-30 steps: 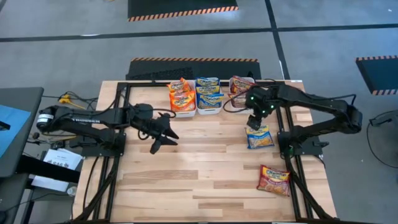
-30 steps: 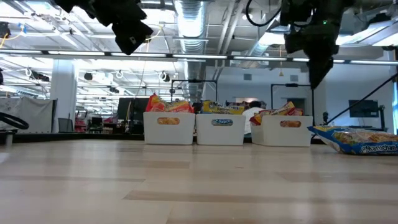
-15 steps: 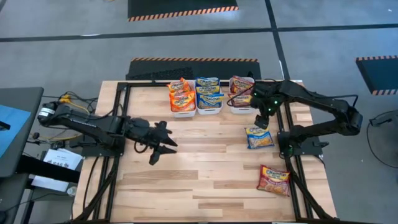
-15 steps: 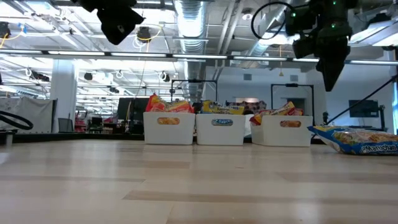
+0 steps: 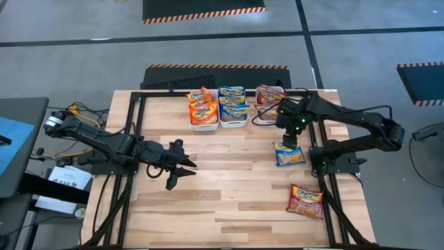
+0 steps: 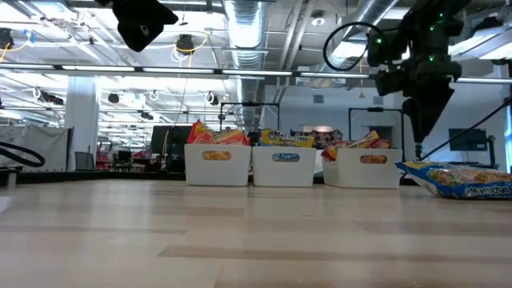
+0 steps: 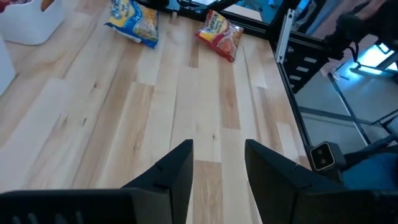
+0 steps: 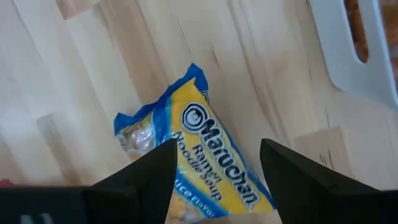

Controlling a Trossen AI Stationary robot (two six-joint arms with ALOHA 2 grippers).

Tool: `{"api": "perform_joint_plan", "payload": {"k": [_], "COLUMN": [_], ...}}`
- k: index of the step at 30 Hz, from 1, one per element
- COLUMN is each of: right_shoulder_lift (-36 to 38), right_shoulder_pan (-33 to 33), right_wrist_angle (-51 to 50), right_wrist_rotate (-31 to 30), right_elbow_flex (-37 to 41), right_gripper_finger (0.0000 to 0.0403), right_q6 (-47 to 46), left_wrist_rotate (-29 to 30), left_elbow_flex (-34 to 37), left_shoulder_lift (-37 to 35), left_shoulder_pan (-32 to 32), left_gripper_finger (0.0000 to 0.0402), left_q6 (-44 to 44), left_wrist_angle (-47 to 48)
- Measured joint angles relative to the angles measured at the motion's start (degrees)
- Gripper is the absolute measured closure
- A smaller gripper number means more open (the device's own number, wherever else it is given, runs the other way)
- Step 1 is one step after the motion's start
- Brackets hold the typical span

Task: Sort Maruchan noodles
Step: Put the blue noodle pack into the middle white bin

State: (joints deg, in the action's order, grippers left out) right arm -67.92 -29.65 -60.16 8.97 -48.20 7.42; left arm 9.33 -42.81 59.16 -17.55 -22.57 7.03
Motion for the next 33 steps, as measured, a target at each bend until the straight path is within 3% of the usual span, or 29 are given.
{"api": "perform_joint_plan", "payload": {"k": [11,27,33], "right_shoulder_lift": [-2.2,-20.1,-26.6], "right_shoulder_pan": [0.0,5.0,5.3], "right_wrist_angle": [5.9,7.0,7.2], "right_wrist_rotate": [0.1,0.3,0.3], "right_elbow_flex": [5.0,1.8,0.8], "right_gripper_finger": [0.0148,0.0148,0.0165], "right_q6": [1.7,1.1,-3.9], "left_wrist_rotate": [1.3,2.1,2.1], "left_elbow_flex": [0.0,0.0,0.0], "left_shoulder_lift": [0.0,0.0,0.0], "left_shoulder_pan": [-0.5,-0.5,-0.5], "left_gripper_finger": [0.0271,0.0271,0.0271], "left_q6": [0.4,0.5,0.5], "left_wrist_angle": [0.0,3.0,3.8]}}
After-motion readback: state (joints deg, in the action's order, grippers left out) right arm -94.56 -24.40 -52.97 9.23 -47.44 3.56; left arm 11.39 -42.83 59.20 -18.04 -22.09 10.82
